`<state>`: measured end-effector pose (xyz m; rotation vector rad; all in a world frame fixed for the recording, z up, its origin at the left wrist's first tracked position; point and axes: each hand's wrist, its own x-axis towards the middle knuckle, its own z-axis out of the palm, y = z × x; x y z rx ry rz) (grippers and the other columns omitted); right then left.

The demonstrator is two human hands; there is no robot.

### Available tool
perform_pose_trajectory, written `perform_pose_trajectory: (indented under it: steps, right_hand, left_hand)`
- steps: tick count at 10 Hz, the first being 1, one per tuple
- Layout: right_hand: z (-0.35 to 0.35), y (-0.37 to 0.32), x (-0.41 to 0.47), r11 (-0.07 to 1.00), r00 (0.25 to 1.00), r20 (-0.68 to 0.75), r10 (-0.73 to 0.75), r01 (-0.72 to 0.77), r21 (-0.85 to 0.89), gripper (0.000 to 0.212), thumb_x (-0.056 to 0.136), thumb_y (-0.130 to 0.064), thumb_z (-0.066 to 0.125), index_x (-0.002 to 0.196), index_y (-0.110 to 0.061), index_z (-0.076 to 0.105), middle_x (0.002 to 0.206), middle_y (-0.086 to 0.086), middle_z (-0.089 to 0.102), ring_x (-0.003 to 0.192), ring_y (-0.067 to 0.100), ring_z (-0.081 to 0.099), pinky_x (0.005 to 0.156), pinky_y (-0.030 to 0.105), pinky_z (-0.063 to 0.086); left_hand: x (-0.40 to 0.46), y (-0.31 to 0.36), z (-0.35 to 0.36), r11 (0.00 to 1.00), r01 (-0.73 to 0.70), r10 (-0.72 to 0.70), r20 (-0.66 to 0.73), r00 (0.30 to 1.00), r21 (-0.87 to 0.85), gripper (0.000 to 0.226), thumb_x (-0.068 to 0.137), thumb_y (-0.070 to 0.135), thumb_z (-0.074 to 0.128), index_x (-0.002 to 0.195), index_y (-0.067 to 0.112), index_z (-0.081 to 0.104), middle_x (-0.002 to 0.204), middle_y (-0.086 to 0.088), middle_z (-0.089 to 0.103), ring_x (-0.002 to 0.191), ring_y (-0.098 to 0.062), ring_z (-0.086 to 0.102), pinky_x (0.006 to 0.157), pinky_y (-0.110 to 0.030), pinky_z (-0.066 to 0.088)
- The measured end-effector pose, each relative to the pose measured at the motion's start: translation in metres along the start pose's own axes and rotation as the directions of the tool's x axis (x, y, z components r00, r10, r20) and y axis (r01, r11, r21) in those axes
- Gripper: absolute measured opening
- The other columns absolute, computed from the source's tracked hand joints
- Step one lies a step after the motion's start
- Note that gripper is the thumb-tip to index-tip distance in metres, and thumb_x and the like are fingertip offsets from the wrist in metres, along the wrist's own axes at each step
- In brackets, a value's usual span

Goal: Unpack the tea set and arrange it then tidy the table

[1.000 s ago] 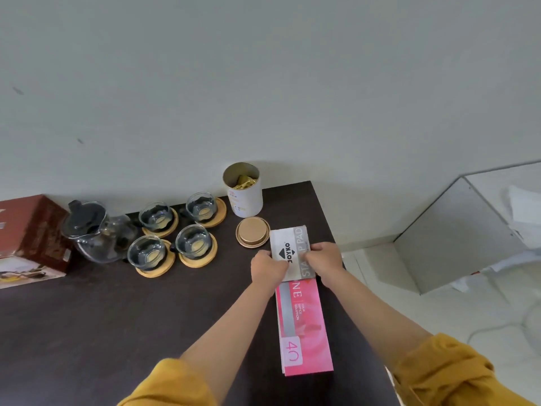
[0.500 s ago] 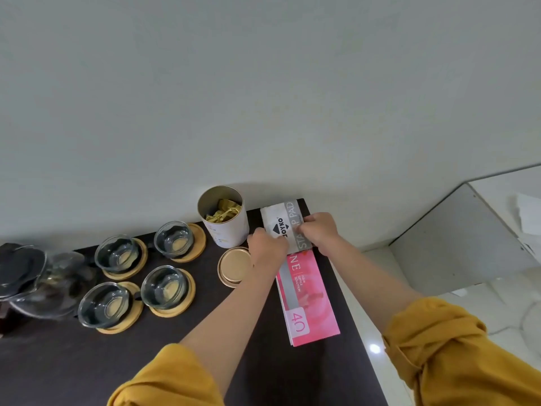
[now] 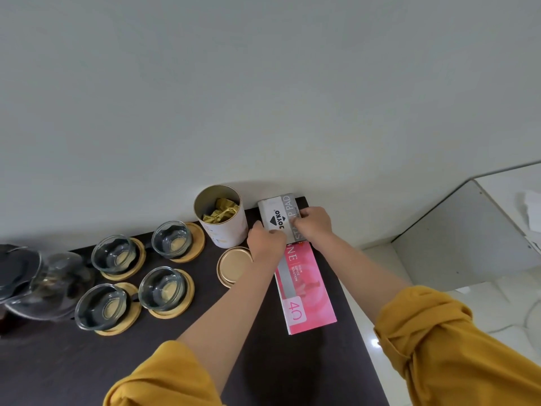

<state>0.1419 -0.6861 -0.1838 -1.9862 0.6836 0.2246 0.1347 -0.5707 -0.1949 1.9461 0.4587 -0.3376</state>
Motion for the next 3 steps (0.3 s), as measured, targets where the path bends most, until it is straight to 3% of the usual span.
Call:
perform_pose_trajectory:
  steps: [1, 2, 3]
  right_hand:
    - [-0.003, -0.003, -0.013, 0.999, 1.000, -0.029, -0.008, 0.009, 0.033, 0.024, 0.082, -0.010, 0.057, 0.097, 0.005, 0.069, 0.089, 0.016, 0.071, 0.082, 0.031, 0.066, 0.064, 0.029, 0.043]
    - [-0.007, -0.001, -0.024, 0.993, 1.000, -0.027, 0.008, -0.005, 0.116, 0.043, 0.089, -0.014, 0.058, 0.129, 0.001, 0.055, 0.122, 0.014, 0.064, 0.112, 0.028, 0.060, 0.087, 0.030, 0.045]
    - [-0.016, 0.006, -0.044, 0.982, 0.999, -0.051, 0.006, 0.004, 0.189, 0.054, 0.091, -0.020, 0.059, 0.140, -0.004, 0.045, 0.135, 0.010, 0.055, 0.122, 0.022, 0.053, 0.094, 0.027, 0.041]
  left_hand:
    - [-0.011, 0.001, -0.007, 0.998, -0.021, 0.027, 0.092, 0.995, -0.067, 0.033, 0.079, -0.002, 0.050, 0.110, 0.009, 0.052, 0.107, -0.007, 0.064, 0.096, -0.023, 0.062, 0.073, -0.035, 0.055]
    - [-0.026, 0.008, -0.018, 0.995, -0.067, 0.076, 0.139, 0.987, -0.070, 0.041, 0.083, -0.003, 0.047, 0.122, 0.011, 0.045, 0.115, 0.001, 0.059, 0.098, -0.016, 0.058, 0.075, -0.034, 0.053]
    - [-0.058, 0.014, -0.030, 0.996, -0.080, 0.084, 0.102, 0.991, -0.039, 0.047, 0.092, 0.001, 0.047, 0.137, 0.007, 0.035, 0.126, 0.001, 0.051, 0.095, -0.004, 0.050, 0.065, -0.016, 0.042]
